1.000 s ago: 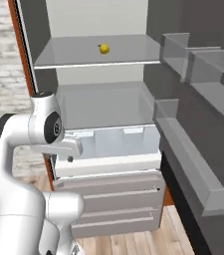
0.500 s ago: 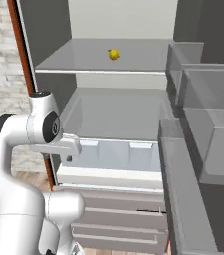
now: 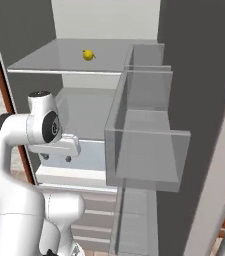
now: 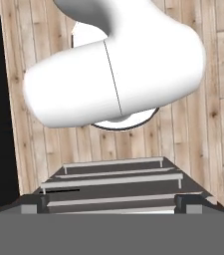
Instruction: Retrieve a lemon from the fridge and place it on the cutting board with the fish.
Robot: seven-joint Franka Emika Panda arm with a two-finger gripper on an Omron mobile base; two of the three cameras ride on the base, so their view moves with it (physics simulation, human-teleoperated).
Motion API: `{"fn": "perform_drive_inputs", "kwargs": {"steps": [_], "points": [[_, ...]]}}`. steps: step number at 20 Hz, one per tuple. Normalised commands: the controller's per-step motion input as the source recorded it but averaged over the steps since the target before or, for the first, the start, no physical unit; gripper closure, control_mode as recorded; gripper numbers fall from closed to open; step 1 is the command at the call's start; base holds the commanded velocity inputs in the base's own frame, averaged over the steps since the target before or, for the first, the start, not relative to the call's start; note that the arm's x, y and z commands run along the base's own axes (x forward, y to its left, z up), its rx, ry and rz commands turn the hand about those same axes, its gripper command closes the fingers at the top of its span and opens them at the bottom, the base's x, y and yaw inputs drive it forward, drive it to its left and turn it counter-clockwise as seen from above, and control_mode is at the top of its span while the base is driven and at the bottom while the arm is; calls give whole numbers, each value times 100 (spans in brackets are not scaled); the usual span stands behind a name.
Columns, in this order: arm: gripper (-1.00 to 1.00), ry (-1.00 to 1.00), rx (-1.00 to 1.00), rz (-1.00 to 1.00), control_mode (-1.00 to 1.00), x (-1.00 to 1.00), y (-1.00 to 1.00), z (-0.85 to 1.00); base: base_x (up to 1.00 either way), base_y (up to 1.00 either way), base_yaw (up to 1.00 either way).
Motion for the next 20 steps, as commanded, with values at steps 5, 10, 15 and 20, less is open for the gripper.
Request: {"fn": "perform_drive_inputs", "kwargs": {"steps": [5,10,15,20], "points": [[-100,0,0,0,100,0,0,0,23,-5,-2],[-100,0,0,0,100,0,0,0,39,3,-9],[-100,0,0,0,100,0,0,0,48,0,-5],[-100,0,0,0,100,0,0,0,48,5,-1]]}}
